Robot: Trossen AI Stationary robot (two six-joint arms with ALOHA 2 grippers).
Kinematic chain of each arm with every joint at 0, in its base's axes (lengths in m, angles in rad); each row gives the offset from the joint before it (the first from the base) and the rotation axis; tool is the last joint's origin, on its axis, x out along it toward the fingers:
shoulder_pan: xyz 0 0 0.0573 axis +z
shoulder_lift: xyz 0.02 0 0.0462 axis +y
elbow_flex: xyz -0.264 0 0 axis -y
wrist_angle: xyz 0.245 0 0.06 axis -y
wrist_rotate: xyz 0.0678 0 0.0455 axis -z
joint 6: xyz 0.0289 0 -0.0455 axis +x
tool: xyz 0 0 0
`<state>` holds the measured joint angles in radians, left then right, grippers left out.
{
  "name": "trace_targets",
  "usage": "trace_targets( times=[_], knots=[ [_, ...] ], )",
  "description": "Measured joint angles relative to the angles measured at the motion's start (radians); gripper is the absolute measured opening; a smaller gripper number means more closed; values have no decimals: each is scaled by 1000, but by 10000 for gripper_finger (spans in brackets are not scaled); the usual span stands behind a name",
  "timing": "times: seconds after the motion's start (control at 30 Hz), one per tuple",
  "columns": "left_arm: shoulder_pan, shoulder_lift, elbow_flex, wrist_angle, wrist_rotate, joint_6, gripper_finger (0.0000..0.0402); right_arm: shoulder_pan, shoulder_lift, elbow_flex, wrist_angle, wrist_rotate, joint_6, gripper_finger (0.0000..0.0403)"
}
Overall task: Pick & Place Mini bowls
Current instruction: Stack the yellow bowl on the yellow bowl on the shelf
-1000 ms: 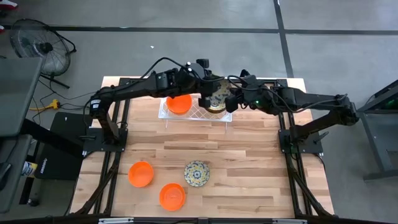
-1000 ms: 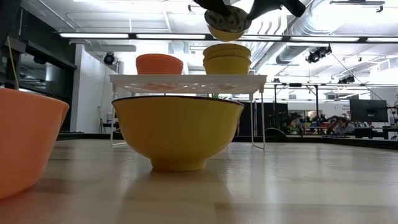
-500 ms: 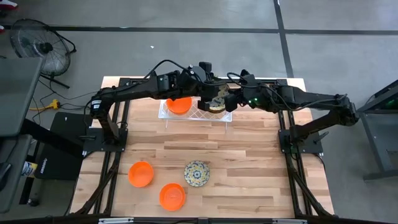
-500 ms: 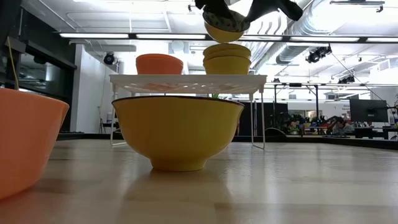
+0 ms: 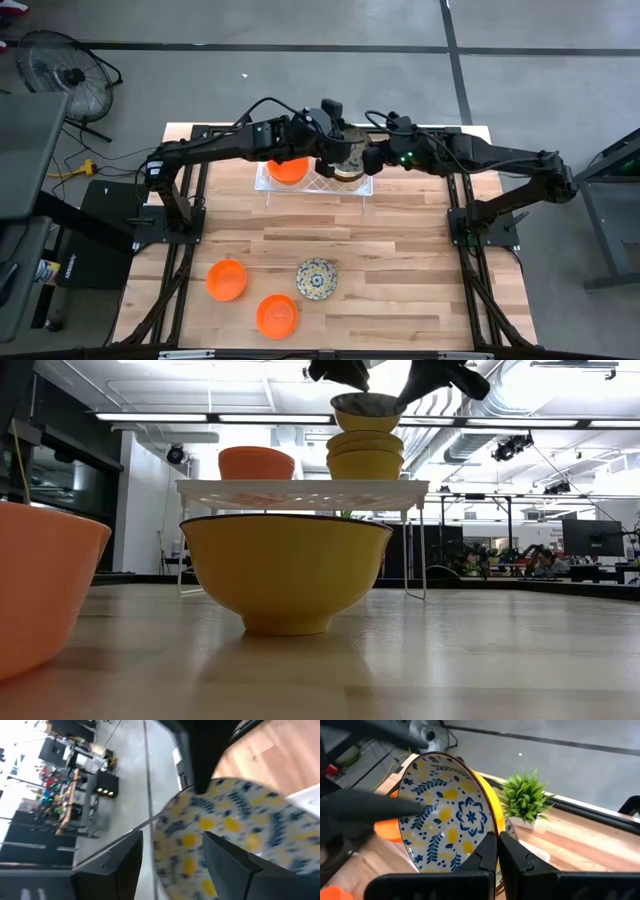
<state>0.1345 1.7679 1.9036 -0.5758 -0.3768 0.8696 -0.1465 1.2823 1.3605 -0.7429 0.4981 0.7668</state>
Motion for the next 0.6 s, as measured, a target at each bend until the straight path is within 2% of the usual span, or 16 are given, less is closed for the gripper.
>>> trace_targets(
  times=[0.37,0.5,0.6],
  knots=[
    [2,-28,10,-10,-116,80,198,-7,0,0,-6,-48,22,0],
    [2,-41,81,-14,-146,123,198,-7,0,0,-9,-56,43,0],
    [2,-66,165,-108,-152,147,198,-16,0,0,-13,-86,67,0]
  ],
)
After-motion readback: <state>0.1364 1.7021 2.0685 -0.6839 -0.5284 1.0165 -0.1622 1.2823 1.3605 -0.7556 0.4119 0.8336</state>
